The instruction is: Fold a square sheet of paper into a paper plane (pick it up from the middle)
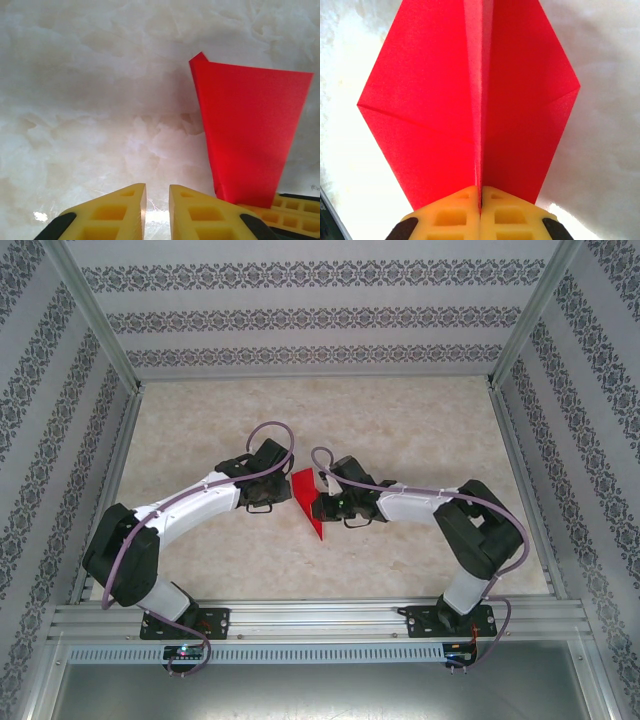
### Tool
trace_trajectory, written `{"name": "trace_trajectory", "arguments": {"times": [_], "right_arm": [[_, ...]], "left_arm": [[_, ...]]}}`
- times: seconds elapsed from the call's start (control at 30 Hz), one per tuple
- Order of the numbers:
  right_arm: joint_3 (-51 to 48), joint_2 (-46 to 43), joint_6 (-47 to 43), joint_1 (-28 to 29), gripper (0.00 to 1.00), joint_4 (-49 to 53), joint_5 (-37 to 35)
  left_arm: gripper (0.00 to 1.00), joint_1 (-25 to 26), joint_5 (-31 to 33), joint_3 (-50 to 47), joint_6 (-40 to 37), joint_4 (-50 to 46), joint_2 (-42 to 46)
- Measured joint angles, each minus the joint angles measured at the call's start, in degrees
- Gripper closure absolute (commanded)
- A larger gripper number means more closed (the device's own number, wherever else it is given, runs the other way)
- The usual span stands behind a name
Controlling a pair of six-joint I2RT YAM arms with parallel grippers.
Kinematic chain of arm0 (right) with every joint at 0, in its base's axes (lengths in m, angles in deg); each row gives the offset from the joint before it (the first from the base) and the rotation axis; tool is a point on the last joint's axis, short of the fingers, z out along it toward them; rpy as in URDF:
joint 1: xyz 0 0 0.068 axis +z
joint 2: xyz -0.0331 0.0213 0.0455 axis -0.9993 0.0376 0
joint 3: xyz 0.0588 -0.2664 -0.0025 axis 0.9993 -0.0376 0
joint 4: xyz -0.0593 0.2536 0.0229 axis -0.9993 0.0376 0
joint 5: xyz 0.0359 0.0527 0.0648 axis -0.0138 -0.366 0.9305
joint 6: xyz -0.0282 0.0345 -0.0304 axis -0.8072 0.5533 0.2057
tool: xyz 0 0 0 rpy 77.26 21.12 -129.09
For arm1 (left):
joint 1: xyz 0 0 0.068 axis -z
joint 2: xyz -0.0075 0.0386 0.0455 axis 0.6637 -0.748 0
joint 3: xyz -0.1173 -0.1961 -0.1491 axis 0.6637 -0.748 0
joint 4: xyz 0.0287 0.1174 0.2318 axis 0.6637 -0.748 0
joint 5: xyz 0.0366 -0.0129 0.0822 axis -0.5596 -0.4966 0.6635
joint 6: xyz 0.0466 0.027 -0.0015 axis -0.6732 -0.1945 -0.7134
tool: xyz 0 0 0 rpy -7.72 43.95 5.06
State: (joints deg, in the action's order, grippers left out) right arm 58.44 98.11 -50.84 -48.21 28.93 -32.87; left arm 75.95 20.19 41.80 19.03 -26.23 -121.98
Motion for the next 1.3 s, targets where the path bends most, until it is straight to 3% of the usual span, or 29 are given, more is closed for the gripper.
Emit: {"name": "trace_trajectory", "arguments": {"times": [0.67,0.97,1.3], "right_arm": [[-0.76,-8.76,-1.44,-0.13,0.97,4.33,-9.38],[2.05,-9.44,-4.98,0.11,0.96,12.44,-16.76],[8.02,-7.96,-7.17,4.55,0.96,19.78,-26.18]], "left_arm": [[0.74,0.0,1.97,-0.02,0.0,0.31,2.27],[0.72,0.0,3.8,-1.27,0.63,0.48,4.44],[0.7,-0.07,5.18,-3.02,1.55,0.5,6.49]]}}
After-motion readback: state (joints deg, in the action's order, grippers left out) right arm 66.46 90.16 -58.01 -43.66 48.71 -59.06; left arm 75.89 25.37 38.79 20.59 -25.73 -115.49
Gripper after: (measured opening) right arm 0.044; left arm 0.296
